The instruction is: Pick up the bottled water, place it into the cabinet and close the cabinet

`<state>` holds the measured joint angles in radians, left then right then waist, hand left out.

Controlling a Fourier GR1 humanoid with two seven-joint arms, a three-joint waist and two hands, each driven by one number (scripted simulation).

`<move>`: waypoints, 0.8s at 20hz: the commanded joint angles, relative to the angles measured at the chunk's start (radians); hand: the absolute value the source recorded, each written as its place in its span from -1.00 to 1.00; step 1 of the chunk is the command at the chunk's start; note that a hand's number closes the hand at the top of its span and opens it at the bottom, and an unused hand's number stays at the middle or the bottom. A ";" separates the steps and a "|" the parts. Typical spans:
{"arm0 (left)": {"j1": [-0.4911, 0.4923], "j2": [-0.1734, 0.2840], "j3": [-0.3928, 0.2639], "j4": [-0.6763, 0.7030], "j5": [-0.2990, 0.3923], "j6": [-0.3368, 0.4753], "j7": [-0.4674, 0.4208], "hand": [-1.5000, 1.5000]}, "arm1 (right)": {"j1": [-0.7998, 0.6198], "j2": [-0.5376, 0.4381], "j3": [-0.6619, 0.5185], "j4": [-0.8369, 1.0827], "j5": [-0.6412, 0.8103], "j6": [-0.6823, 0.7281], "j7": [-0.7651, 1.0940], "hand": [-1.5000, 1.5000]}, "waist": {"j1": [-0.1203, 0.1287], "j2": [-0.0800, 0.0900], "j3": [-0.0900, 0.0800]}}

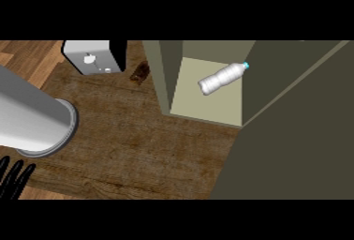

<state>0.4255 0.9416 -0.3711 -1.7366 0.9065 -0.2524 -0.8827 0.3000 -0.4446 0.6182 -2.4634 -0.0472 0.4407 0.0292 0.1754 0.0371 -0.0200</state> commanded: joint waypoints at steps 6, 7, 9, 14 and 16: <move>-0.006 0.032 0.040 0.007 0.021 -0.047 -0.003 -1.00 | -0.086 0.193 0.040 0.188 -0.139 -0.121 0.172 1.00 | 0.019 0.016 0.005; -0.010 0.035 0.048 -0.001 0.030 -0.048 -0.002 -1.00 | -0.116 0.212 0.021 0.210 -0.162 -0.127 0.187 1.00 | 0.020 0.016 0.007; -0.018 0.034 0.055 -0.003 0.043 -0.047 0.008 -1.00 | -0.166 0.253 0.024 0.252 -0.224 -0.129 0.218 1.00 | 0.016 0.015 0.008; 0.002 0.032 0.064 0.017 0.055 -0.069 0.003 -1.00 | -0.342 0.339 -0.087 0.440 -0.324 -0.162 0.284 1.00 | 0.015 0.005 0.011; 0.005 0.023 0.068 0.033 0.051 -0.056 0.003 -1.00 | -0.436 0.373 -0.166 0.501 -0.320 -0.201 0.309 1.00 | -0.008 -0.002 0.011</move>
<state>0.4257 0.9742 -0.3120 -1.7148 0.9515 -0.2922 -0.8596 -0.0009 -0.1728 0.5352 -2.1052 -0.3733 0.3682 0.2549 0.1863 0.0377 -0.0139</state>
